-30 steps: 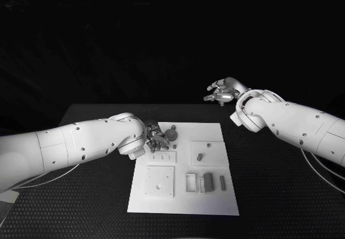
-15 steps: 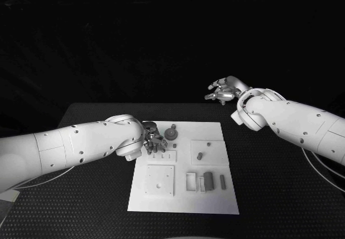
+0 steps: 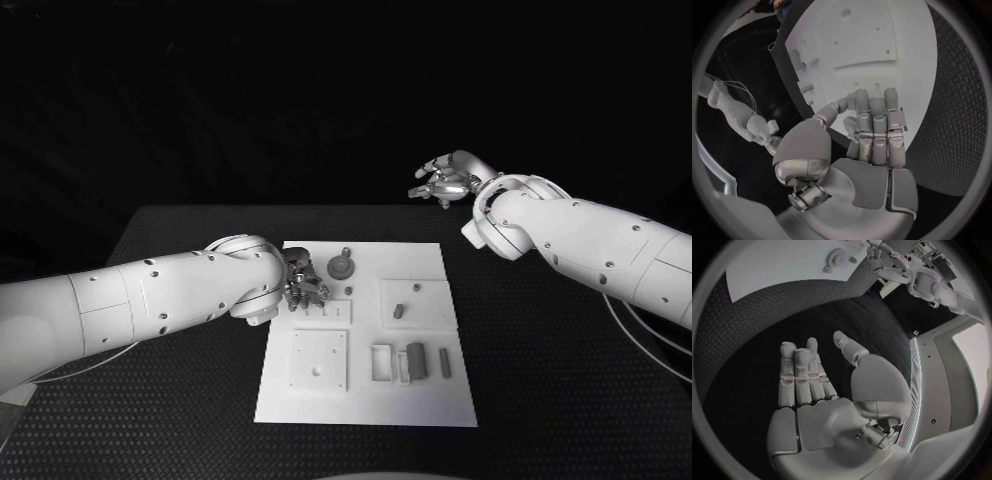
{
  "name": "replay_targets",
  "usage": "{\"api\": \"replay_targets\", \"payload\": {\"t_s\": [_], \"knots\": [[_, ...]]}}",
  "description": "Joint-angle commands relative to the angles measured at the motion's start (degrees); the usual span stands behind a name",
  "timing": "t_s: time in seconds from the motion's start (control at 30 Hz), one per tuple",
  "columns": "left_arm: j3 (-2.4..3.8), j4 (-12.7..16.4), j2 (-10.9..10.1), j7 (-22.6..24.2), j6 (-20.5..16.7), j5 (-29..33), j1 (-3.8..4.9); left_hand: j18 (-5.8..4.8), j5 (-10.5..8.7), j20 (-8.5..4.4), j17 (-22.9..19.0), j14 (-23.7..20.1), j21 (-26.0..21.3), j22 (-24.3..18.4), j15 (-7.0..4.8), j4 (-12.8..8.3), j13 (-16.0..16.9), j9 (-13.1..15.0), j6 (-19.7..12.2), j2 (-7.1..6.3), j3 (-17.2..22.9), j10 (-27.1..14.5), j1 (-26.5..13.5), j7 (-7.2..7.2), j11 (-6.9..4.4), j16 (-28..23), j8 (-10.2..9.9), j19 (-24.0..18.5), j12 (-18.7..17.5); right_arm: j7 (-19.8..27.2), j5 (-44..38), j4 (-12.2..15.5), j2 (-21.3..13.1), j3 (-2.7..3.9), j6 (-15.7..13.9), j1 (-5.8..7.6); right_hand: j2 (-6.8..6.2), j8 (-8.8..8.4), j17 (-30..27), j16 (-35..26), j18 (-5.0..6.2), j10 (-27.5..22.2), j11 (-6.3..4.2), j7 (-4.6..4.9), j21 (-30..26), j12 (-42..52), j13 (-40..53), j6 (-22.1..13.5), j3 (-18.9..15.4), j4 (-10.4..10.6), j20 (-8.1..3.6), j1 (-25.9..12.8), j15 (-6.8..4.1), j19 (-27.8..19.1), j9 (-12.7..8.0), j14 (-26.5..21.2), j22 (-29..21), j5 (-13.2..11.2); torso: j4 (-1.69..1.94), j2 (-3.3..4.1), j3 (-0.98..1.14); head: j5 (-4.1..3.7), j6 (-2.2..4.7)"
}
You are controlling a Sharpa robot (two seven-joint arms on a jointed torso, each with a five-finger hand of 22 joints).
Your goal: Assemble the parts on the task board
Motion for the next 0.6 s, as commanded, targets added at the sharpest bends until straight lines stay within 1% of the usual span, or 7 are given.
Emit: {"api": "replay_targets", "payload": {"t_s": [0.03, 0.1, 0.2, 0.3, 0.6], "knots": [[0.04, -0.1, 0.2, 0.1, 0.4, -1.1, -0.25, -0.39, -0.39, 0.09, -0.1, -0.1, -0.3, 0.1, -0.17, -0.1, -0.1, -0.1, 6.6, 0.51, 0.3, -0.8, 0.0, -6.34, -0.68, 0.4, 0.3, 0.2, 0.3, 0.5, 0.0, 0.1, 0.1, 0.04, 0.8, 0.03, 0.37, 0.26, -0.1, 0.4, 2.12, -0.5, -0.11, 2.22, -0.2, 0.3, 0.0, -0.1, -0.3, 0.1, -0.43, -0.1, 0.19, -0.1, 0.0, -0.3, 0.9, 0.1, 0.07, -0.04, 0.04, -0.08, -0.16], [0.05, -0.2, 0.2, 0.0, 0.5, -1.1, -0.38, -0.39, -0.4, 0.1, -0.1, -0.1, -0.3, 0.1, -0.17, -0.1, -0.1, -0.1, 6.6, 0.52, 0.3, -0.8, 0.0, -6.34, -0.68, 0.4, 0.3, 0.2, 0.3, 0.5, 0.0, 0.1, 0.1, 0.04, 0.9, 0.03, 0.37, 0.27, -0.1, 0.4, 2.12, -0.5, -0.11, 2.22, -0.2, 0.3, 0.0, -0.1, -0.4, 0.1, -0.43, -0.1, 0.19, -0.1, 0.0, -0.3, 0.9, 0.1, 0.06, -0.04, 0.03, -0.09, -0.24], [0.05, -0.3, 0.3, -0.1, 0.7, -1.1, -0.58, -0.38, -0.41, 0.1, -0.1, 0.0, -0.3, 0.1, -0.16, -0.1, -0.1, -0.1, 6.6, 0.58, 0.4, -0.8, 0.0, -6.34, -0.68, 0.4, 0.3, 0.2, 0.3, 0.5, 0.0, 0.1, 0.1, 0.04, 0.9, 0.03, 0.38, 0.28, -0.1, 0.4, 2.12, -0.5, -0.11, 2.22, -0.2, 0.3, 0.0, 0.0, -0.4, 0.1, -0.43, -0.1, 0.19, -0.1, 0.0, -0.3, 0.9, 0.1, 0.12, -0.01, -0.01, -0.29, -0.27], [0.05, -0.2, 0.4, -0.2, 0.8, -1.1, -0.7, -0.38, -0.42, 0.1, -0.2, -0.1, -0.3, 0.2, -0.16, -0.1, -0.2, -0.1, 6.5, 0.7, 0.4, -0.8, -0.1, -6.33, -0.68, 0.4, 0.3, 0.3, 0.3, 0.5, 0.0, 0.1, 0.1, 0.04, 1.0, 0.03, 0.39, 0.29, -0.1, 0.4, 2.12, -0.5, -0.11, 2.22, -0.2, 0.3, 0.0, 0.0, -0.4, 0.1, -0.43, -0.1, 0.19, -0.1, 0.0, -0.3, 0.9, 0.1, 0.12, -0.04, 0.0, -0.31, -0.33], [0.05, -0.3, 1.5, -0.3, 1.4, -1.1, -0.7, -0.37, -0.42, 0.11, -0.2, 0.0, -0.4, 0.2, -0.16, -0.1, -0.2, -0.1, 6.5, 0.82, 0.5, -0.8, -0.2, -6.33, -0.68, 0.4, 0.4, 0.3, 0.4, 0.5, 0.0, 0.0, 0.2, 0.04, 1.4, 0.03, 0.4, 0.3, -0.1, 0.4, 2.12, -0.6, -0.11, 2.22, -0.3, 0.3, -0.1, 0.0, -0.4, 0.1, -0.43, -0.1, 0.19, -0.1, 0.0, -0.3, 0.9, 0.1, 0.08, -0.02, 0.01, -0.26, -0.32]]}}
